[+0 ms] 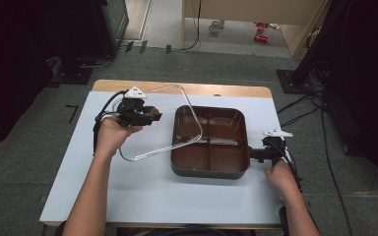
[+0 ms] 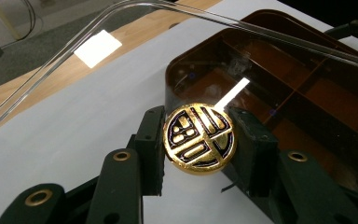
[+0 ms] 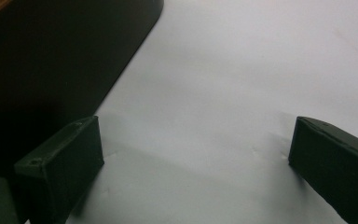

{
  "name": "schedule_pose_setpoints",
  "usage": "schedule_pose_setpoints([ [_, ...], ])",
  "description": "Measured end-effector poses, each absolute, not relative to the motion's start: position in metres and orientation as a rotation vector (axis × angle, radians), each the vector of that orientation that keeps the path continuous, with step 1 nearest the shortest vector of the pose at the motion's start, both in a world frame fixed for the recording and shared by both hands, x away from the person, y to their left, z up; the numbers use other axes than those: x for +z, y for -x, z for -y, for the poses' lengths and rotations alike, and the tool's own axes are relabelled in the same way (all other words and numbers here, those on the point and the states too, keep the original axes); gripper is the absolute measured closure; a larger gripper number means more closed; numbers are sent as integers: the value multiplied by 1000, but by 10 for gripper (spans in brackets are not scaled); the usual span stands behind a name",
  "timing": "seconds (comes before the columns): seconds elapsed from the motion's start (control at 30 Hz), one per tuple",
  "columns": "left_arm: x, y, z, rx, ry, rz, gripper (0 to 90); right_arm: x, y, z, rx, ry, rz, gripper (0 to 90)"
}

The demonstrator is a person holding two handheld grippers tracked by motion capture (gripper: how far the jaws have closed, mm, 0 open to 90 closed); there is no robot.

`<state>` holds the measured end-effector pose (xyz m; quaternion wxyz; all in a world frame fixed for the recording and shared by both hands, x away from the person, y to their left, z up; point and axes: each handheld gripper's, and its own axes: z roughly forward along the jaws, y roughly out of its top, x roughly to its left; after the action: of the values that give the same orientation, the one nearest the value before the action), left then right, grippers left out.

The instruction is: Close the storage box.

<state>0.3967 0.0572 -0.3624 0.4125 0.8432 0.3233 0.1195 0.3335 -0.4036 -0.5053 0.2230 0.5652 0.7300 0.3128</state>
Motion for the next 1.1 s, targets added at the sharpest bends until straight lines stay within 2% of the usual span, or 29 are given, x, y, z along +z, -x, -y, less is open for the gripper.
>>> schedule_pose_setpoints([
  [0.4,-372,-395,-18,221,-2146,-704,594,-505,-334,403,861,-1560,-2016,22],
  [0.97,-385,-398,23,191,-2179,-611,594,-505,-334,403,863,-1559,-2015,22],
  [1.1,-391,-399,34,121,-2171,-602,594,-505,-334,403,862,-1560,-2014,22],
])
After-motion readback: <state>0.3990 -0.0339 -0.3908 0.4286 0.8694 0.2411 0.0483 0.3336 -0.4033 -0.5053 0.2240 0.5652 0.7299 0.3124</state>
